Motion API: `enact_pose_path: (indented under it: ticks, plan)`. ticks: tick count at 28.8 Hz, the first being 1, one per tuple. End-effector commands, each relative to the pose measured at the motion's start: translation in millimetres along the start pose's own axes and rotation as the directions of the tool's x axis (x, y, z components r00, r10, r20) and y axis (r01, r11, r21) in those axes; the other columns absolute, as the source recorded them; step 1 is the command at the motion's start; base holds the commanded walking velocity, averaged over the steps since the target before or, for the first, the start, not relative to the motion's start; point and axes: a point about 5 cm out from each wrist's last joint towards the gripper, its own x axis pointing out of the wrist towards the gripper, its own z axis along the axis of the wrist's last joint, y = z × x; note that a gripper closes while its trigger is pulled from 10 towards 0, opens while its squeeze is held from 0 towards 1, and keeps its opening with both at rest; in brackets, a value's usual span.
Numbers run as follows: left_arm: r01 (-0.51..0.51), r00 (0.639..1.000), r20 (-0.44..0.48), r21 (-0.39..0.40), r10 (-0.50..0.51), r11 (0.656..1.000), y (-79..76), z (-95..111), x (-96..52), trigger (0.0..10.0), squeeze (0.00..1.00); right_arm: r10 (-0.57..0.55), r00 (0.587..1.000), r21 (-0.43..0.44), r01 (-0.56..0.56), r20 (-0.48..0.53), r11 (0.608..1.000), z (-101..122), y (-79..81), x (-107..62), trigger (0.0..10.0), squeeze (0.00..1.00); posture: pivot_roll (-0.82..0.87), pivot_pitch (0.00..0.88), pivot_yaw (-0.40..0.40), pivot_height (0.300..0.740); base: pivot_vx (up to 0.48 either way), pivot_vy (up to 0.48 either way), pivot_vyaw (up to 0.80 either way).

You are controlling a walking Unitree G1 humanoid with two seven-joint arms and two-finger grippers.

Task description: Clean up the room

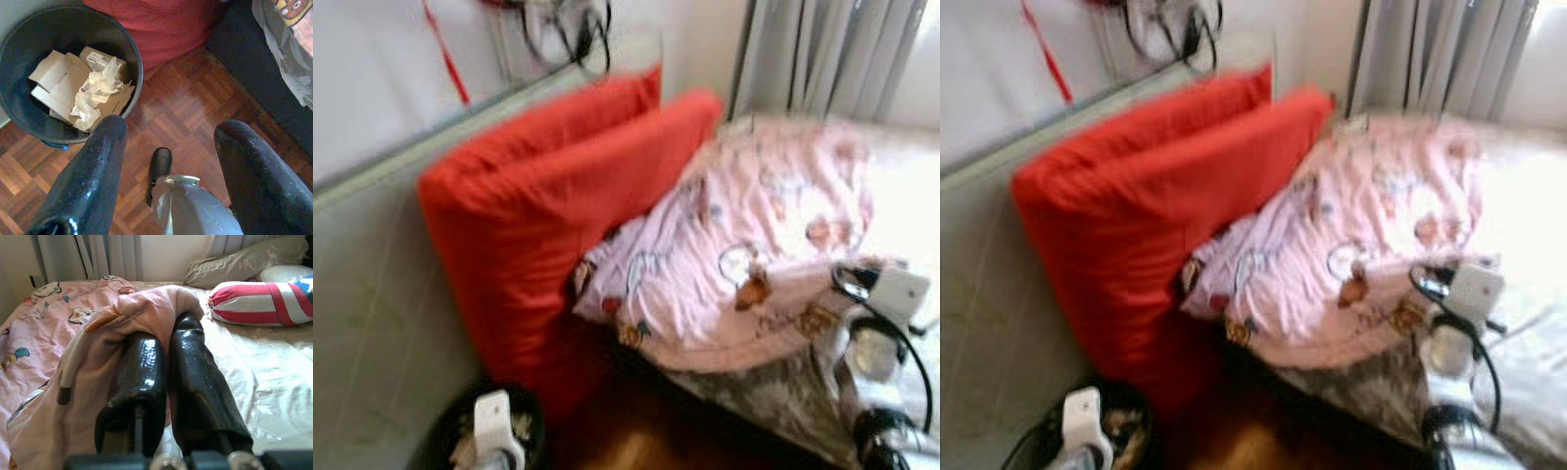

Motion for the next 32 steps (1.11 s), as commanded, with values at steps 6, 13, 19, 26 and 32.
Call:
enact_pose_path:
  ticks: [6,13,19,26,32]
  plan:
    - [-0.003,1.0,-0.004,0.033,0.003,0.999,1.4,2.7,0.4,10.0,0.0,0.051,0.992,-0.013,-0.049,0.114,0.999,17.6,10.9,3.1,10.0,0.0,0.09,0.0,0.039,0.74,0.0,0.0,0.0]
    - [0.002,1.0,-0.002,0.036,-0.002,0.999,1.1,3.5,0.6,10.0,0.0,0.079,0.978,-0.029,-0.075,0.191,0.997,32.4,17.3,6.7,10.0,0.0,0.08,0.0,0.037,0.74,0.0,0.0,0.0]
    - [0.002,1.0,0.0,0.036,-0.002,0.999,0.8,4.4,0.8,10.0,0.0,0.085,0.982,-0.03,-0.081,0.168,0.996,30.4,18.9,7.3,10.0,0.0,0.09,0.0,0.036,0.74,0.0,0.0,0.0]
    - [0.002,1.0,0.0,0.041,-0.002,0.999,1.0,4.8,0.8,10.0,0.0,0.073,0.984,-0.032,-0.069,0.163,0.997,28.7,18.1,6.4,10.0,0.0,0.09,0.0,0.037,0.74,0.0,0.0,0.0]
    - [0.003,1.0,0.001,0.043,-0.003,0.999,1.2,5.1,0.9,10.0,0.0,0.067,0.983,-0.031,-0.062,0.17,0.998,31.3,16.5,8.4,10.0,0.0,0.09,0.0,0.039,0.74,0.0,0.0,0.0]
